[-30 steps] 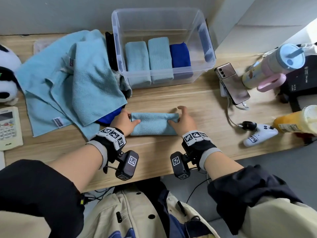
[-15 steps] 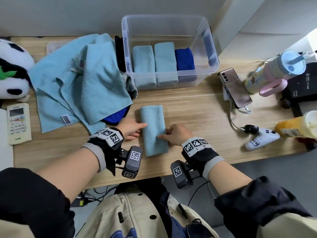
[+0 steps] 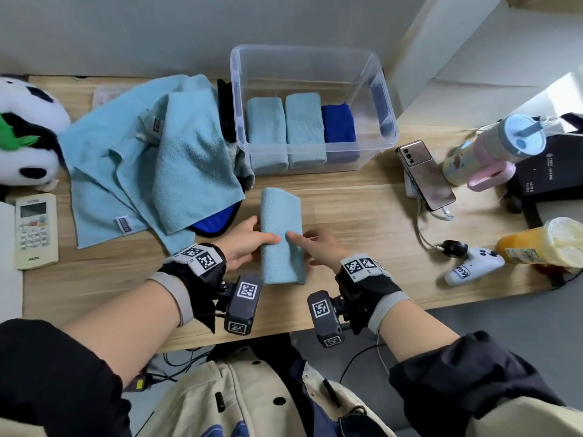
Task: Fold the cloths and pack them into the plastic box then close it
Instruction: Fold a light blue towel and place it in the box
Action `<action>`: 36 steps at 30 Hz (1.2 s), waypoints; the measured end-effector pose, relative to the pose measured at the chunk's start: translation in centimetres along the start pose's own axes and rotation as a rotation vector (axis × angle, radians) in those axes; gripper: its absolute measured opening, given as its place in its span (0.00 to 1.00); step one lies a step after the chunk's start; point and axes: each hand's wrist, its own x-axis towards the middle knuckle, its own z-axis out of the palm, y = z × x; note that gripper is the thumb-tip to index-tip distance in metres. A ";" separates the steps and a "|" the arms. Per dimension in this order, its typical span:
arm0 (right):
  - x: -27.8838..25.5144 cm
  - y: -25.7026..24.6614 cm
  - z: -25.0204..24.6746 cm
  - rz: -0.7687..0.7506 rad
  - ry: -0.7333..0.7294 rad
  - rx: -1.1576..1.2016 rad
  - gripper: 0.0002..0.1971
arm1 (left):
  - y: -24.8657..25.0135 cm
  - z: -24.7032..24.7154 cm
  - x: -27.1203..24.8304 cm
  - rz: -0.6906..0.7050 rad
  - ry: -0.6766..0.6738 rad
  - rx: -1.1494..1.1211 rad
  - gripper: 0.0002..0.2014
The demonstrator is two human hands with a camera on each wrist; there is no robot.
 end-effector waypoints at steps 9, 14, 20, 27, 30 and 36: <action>-1.7 -6.0 -3.3 -0.223 -0.181 0.570 0.21 | 6.6 -1.1 -2.2 0.355 -0.059 0.042 0.28; -1.5 -11.1 -4.8 -0.359 -0.092 0.440 0.19 | 10.4 -2.6 -2.4 0.446 0.067 0.053 0.33; 1.5 -16.4 -7.6 -0.306 0.026 0.487 0.20 | 13.8 -5.5 -1.2 0.472 0.304 -0.086 0.13; 6.7 -20.7 -9.7 -0.026 0.125 0.607 0.22 | 15.4 -7.4 2.4 0.381 0.410 0.054 0.20; 8.9 -21.7 -9.6 0.069 0.148 0.501 0.20 | 15.9 -7.3 3.2 0.373 0.390 0.049 0.22; 11.4 -22.6 -8.0 0.202 0.097 0.225 0.05 | 16.3 -7.8 4.9 0.417 0.417 0.153 0.21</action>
